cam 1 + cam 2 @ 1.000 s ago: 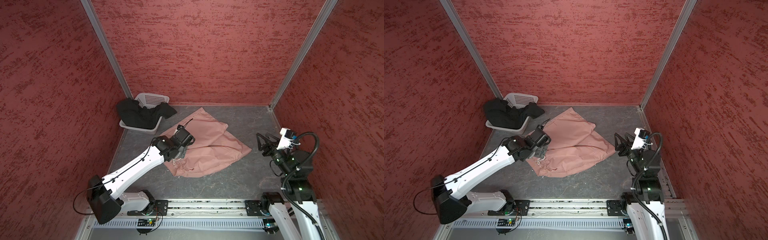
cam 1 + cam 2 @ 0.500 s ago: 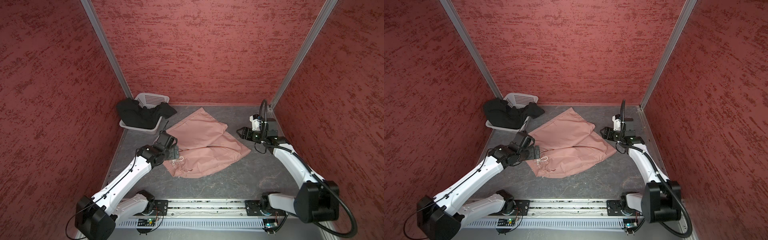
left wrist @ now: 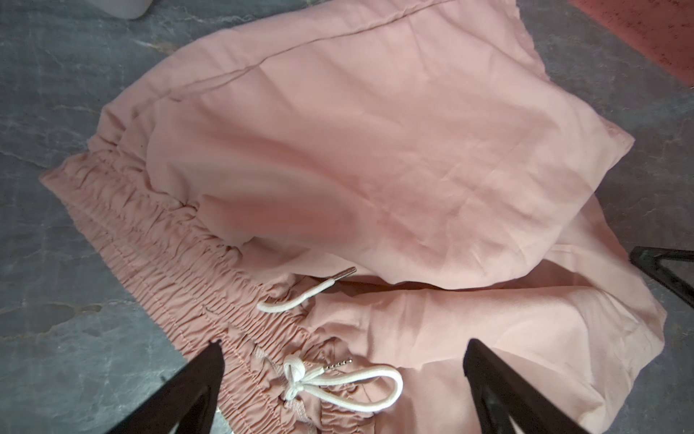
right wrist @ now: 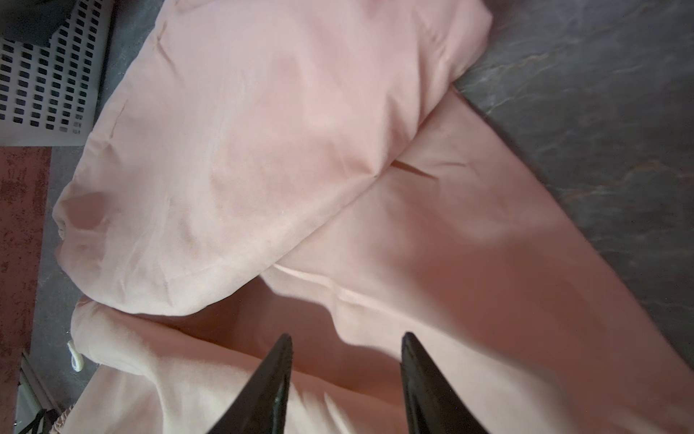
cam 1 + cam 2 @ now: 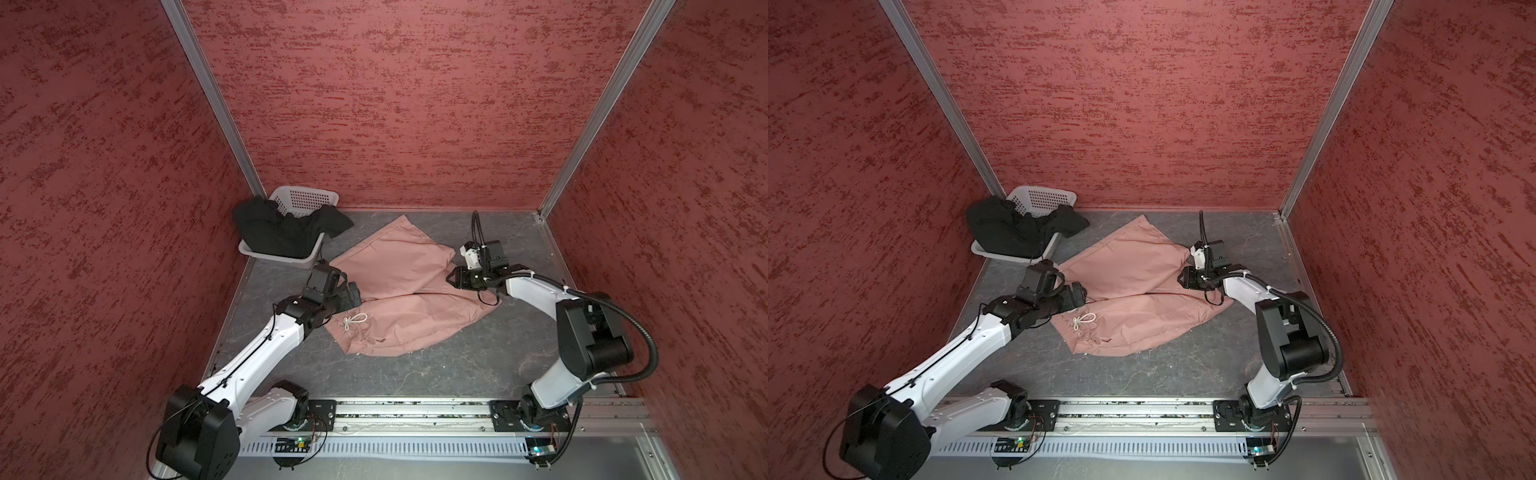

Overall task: Fold and stack the shorts
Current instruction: 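Move both grippers over the flattened shorts toward the waistband and leg edges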

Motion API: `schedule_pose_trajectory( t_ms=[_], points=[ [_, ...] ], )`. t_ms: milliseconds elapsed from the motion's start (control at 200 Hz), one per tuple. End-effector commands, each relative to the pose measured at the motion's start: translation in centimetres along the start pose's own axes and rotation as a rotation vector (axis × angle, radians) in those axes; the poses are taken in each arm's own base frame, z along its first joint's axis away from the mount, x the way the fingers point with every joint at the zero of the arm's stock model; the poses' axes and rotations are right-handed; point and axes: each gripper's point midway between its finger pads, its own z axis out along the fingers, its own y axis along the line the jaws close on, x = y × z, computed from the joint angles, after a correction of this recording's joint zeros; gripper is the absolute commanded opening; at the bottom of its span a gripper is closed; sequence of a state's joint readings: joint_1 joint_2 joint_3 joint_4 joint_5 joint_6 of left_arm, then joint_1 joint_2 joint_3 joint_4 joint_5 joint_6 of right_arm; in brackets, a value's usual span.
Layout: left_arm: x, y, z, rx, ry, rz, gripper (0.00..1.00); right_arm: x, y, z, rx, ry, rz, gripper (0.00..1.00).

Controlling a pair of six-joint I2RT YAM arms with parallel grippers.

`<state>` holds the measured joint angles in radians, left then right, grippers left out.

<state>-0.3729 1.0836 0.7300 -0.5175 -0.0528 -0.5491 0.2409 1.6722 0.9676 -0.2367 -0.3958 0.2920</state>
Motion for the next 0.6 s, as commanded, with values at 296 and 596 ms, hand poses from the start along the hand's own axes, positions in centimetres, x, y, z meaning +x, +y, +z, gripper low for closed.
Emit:
schedule_pose_trajectory(
  t_ms=[296,596],
  points=[
    [-1.7,1.2,0.9,0.007,-0.062,-0.020,0.99,6.0,-5.2,1.1,0.140,0.033,0.240,0.34],
    [-1.4,1.1,1.6,-0.001,-0.016,0.019,0.99,9.6,-5.3,-7.8,0.189,-0.200,0.449,0.37]
  ],
)
